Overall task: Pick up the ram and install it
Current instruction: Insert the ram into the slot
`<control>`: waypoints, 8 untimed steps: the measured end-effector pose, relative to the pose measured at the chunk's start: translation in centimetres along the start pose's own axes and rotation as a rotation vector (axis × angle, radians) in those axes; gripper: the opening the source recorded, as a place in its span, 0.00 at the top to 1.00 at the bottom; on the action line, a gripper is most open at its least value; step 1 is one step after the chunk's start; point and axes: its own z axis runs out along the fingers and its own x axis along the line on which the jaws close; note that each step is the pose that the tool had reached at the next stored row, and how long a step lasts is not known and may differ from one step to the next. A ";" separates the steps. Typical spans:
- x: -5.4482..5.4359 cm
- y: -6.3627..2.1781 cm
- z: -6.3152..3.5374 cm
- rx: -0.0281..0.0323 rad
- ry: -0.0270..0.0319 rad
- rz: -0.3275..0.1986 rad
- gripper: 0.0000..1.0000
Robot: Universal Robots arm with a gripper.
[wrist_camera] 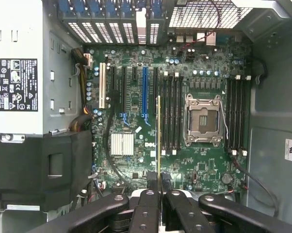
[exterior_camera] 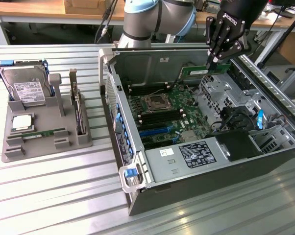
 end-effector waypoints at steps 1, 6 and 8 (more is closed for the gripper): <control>0.0 0.00 0.04 0.0000 0.0000 0.000 0.88; 0.0 0.00 0.68 -0.0003 0.0001 0.000 0.88; 0.0 0.00 0.78 -0.0003 0.0000 0.000 0.88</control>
